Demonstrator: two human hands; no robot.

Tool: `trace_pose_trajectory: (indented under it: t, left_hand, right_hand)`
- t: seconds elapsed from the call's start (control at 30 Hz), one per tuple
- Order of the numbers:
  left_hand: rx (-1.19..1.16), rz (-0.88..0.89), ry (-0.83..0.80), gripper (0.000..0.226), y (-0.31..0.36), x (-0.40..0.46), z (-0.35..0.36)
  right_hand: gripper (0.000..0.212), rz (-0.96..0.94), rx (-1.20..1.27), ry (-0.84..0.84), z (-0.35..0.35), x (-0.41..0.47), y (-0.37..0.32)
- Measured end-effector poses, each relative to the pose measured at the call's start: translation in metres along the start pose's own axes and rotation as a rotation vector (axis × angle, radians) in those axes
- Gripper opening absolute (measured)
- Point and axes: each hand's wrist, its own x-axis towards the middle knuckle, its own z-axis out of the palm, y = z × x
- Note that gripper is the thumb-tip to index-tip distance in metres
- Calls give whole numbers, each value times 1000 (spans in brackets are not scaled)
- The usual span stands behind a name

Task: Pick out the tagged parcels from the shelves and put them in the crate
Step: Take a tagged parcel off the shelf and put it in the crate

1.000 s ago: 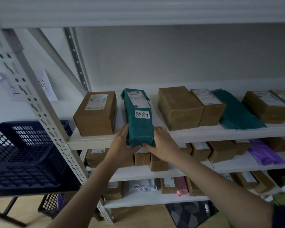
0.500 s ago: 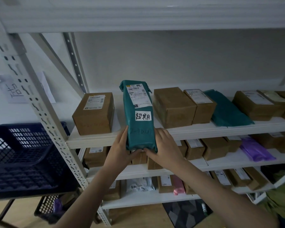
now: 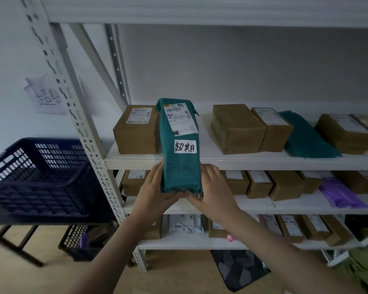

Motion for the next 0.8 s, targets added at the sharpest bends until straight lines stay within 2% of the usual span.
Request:
trace_pose_trajectory:
  t: [0.27,0.43,0.8]
  left_hand:
    - [84,16,25,92,-12,-71,-65]
    - [42,36,-2,91,-16,-115,-109]
    - [49,17,49,89,-33,-233,-204]
  right_hand:
    - [69,-22,34,-2,25,-40,-81]
    - [77,44,33,-20,35,-67,-141]
    - [70,20,30,29,62,-128,-282]
